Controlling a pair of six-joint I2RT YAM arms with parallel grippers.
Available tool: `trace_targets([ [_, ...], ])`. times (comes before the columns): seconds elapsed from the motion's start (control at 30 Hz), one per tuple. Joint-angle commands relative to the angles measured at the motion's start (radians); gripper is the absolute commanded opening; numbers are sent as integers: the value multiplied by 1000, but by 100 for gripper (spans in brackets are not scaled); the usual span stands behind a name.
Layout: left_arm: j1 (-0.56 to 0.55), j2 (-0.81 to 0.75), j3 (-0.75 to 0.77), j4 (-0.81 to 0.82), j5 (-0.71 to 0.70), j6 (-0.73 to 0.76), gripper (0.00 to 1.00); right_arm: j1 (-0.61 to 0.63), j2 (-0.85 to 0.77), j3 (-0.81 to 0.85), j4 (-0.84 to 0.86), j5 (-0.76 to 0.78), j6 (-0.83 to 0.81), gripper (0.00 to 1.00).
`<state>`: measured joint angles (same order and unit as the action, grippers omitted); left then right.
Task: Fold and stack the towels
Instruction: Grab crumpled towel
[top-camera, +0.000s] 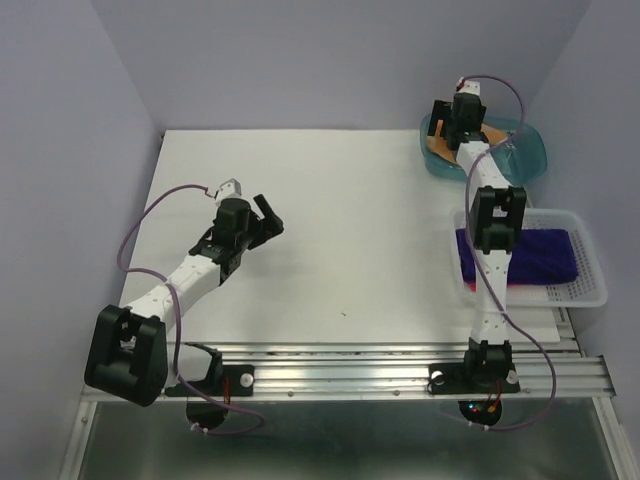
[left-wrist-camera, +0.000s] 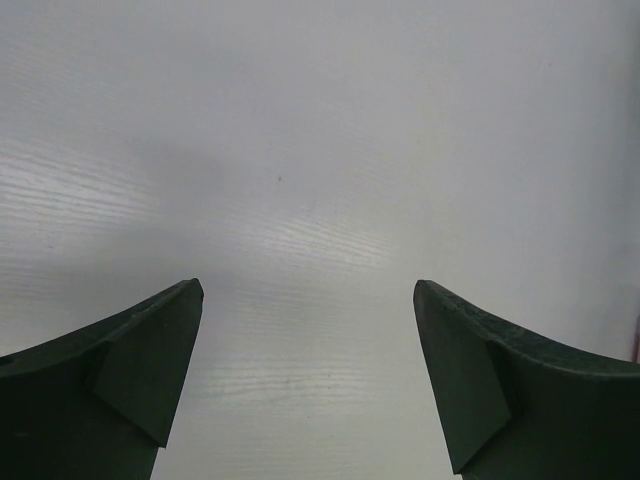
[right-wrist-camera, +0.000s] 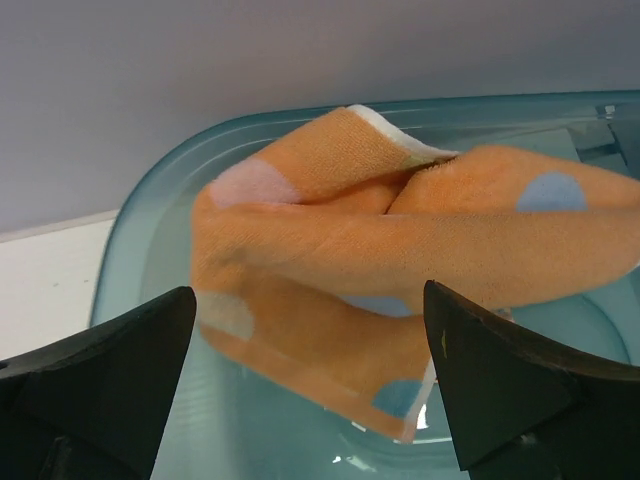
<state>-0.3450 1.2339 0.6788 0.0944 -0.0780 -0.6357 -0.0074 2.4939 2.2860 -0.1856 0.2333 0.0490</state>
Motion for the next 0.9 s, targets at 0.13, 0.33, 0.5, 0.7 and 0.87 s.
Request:
trace_targets([
  [0.13,0,13,70,-2,-62,30,99,-31,144,133,147,75,-77,100],
  [0.33,0,36,74,-10,-82,19,99,-49,186,144,172,58,-127,93],
  [0.5,0,50,82,-10,-63,1,99,-57,195,161,173,40,-155,32],
  [0.7,-2,23,82,-4,-43,1,99,-55,47,41,215,43,-159,1],
  [0.87,-2,-31,47,14,-37,-7,99,-39,-184,-281,323,24,-104,1],
])
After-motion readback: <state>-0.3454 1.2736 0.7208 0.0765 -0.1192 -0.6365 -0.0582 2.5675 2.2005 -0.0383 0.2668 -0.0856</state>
